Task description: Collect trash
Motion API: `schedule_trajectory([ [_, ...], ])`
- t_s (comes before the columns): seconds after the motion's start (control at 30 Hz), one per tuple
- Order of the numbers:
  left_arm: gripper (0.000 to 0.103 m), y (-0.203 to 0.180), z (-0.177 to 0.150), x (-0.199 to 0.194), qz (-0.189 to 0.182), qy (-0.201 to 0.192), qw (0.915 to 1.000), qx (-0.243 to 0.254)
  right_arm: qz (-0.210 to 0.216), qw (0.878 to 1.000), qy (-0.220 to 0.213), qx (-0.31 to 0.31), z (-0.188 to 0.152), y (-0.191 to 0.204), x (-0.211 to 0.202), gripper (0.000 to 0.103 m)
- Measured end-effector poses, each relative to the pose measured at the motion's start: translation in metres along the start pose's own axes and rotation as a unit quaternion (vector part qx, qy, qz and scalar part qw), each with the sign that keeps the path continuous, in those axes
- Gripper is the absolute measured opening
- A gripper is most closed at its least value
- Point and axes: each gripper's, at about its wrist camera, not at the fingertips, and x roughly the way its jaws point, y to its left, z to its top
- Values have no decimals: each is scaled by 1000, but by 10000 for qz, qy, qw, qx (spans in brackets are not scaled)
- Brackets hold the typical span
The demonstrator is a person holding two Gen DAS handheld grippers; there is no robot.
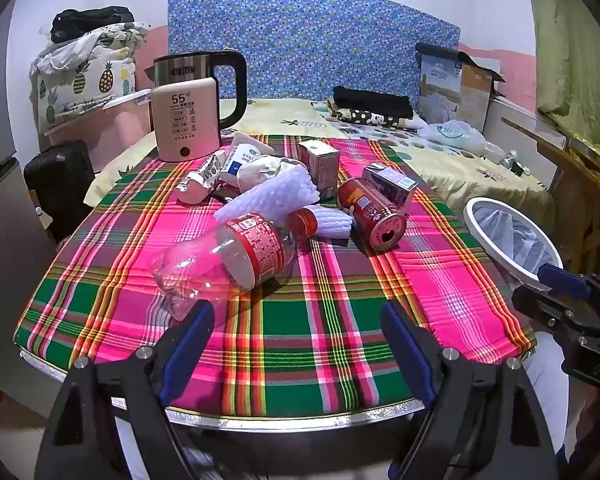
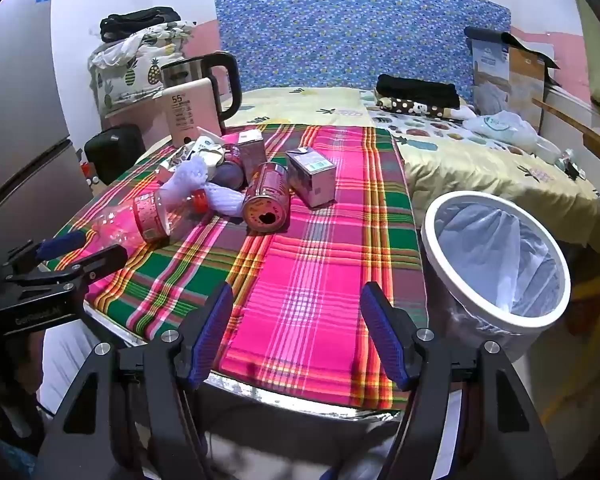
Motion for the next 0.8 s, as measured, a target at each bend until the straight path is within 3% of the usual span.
schedule_trajectory([
  [0.4,86,-3,2,11,21,6,10000,55,7,10000,-14,-6,1,1,-1,68],
  [0.8,86,-3,3,-4,-7,-75,10000,37,-4,10000,-24,-15,-1,5,0,68],
])
